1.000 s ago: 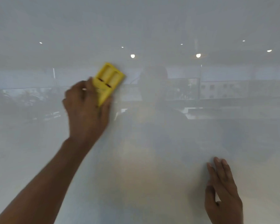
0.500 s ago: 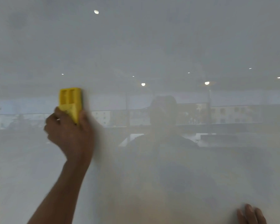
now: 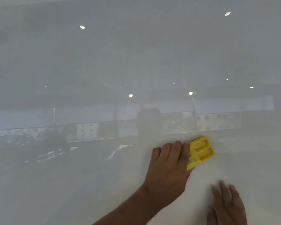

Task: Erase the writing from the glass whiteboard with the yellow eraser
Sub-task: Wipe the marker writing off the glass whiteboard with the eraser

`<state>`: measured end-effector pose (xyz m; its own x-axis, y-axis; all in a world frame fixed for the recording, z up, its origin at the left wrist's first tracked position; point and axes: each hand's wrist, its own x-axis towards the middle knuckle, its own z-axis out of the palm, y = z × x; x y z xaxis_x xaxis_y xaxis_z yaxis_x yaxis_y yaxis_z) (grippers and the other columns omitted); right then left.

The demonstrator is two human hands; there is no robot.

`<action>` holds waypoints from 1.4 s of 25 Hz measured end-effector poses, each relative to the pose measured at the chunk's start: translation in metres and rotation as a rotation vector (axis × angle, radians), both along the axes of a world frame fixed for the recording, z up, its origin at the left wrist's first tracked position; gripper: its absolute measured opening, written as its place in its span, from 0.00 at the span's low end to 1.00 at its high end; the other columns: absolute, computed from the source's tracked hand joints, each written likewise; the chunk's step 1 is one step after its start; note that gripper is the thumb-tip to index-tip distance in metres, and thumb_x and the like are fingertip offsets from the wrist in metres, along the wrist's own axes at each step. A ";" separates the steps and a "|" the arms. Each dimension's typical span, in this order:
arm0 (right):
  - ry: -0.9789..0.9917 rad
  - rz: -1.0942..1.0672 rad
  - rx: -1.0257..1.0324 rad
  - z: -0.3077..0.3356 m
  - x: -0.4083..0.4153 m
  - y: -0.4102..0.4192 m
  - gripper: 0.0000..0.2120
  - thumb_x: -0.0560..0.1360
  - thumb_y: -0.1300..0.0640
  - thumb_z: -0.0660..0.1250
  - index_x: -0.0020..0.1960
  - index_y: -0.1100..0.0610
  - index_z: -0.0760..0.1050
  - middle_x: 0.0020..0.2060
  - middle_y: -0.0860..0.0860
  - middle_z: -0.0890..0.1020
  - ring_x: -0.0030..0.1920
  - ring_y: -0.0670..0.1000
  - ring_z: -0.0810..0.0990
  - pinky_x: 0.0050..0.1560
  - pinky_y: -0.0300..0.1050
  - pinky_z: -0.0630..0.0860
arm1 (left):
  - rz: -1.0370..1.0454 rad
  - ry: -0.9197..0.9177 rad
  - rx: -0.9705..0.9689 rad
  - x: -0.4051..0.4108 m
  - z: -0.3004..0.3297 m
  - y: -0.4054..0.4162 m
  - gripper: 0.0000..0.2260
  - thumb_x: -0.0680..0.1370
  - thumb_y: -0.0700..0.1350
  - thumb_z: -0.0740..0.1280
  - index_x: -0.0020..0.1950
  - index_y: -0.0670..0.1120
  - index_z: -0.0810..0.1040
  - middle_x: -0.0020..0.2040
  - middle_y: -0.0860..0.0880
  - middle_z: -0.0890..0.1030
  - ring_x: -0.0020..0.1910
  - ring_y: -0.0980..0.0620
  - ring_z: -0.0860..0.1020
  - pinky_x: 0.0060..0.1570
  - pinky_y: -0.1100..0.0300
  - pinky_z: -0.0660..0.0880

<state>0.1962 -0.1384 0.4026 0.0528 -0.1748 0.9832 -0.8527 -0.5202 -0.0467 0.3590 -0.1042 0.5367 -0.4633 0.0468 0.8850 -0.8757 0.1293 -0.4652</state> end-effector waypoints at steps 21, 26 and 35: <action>-0.153 -0.156 -0.094 0.109 0.004 -0.007 0.32 0.83 0.42 0.47 0.72 0.64 0.72 0.75 0.61 0.70 0.76 0.65 0.64 0.74 0.67 0.58 | 0.111 0.837 -0.151 0.187 0.176 0.038 0.31 0.79 0.56 0.61 0.74 0.36 0.67 0.66 0.31 0.72 0.64 0.30 0.71 0.58 0.38 0.68; -0.161 -0.166 -0.073 0.110 0.004 -0.002 0.33 0.83 0.40 0.47 0.72 0.63 0.71 0.75 0.60 0.69 0.76 0.65 0.64 0.73 0.67 0.59 | 0.005 0.194 -0.006 0.081 0.159 0.024 0.28 0.78 0.53 0.68 0.72 0.37 0.75 0.61 0.36 0.79 0.56 0.34 0.78 0.51 0.46 0.71; -0.143 -0.184 -0.018 0.113 0.004 0.007 0.36 0.83 0.39 0.46 0.70 0.66 0.74 0.73 0.63 0.71 0.75 0.66 0.66 0.70 0.69 0.62 | 0.121 0.194 -0.007 0.109 0.236 0.030 0.29 0.81 0.56 0.64 0.76 0.40 0.69 0.67 0.37 0.75 0.62 0.35 0.74 0.55 0.46 0.68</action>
